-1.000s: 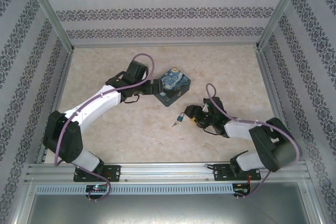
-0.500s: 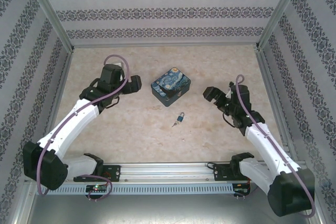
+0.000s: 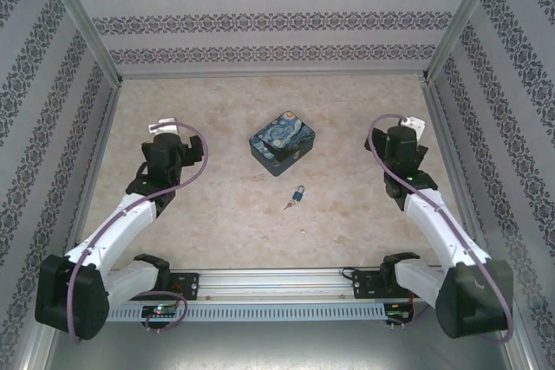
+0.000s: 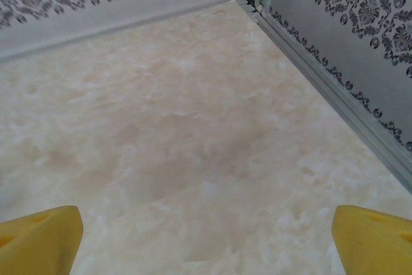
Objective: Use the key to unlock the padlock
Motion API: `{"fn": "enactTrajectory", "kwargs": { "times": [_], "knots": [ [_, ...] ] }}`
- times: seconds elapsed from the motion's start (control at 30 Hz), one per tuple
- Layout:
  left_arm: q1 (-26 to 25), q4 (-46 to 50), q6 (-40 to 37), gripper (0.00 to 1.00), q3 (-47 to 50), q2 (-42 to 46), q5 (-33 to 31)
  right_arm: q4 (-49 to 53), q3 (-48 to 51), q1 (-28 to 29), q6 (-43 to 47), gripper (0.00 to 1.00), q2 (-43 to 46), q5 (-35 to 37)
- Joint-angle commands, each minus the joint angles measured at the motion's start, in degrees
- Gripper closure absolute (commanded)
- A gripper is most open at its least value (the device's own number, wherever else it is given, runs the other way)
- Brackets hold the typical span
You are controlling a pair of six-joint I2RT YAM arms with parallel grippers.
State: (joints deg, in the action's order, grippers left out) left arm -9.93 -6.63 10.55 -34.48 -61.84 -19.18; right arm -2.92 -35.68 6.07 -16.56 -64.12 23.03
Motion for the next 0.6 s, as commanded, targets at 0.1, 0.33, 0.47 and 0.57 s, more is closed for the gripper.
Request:
{"fn": "enactTrajectory", "kwargs": {
  "times": [0.1,0.33,0.47,0.57],
  "knots": [
    [6.0,-13.9,-4.3,0.0,5.5,-4.2,2.9,-17.7,7.5,-2.1,6.9,0.02,-5.1,0.9],
    [8.6,-31.6,-6.6,0.0,10.6,-17.8,7.8,-31.7,12.8,-3.7,7.9,0.02,-10.2,-4.3],
    [9.2,-41.2,-7.6,0.0,12.6,-24.1,11.6,-39.1,14.9,-4.0,11.4,0.02,-11.4,-9.5],
    [9.5,-46.1,-8.3,0.0,13.2,-27.8,13.6,-50.8,19.4,-4.1,12.7,0.02,-15.3,-11.6]
  ]
}}
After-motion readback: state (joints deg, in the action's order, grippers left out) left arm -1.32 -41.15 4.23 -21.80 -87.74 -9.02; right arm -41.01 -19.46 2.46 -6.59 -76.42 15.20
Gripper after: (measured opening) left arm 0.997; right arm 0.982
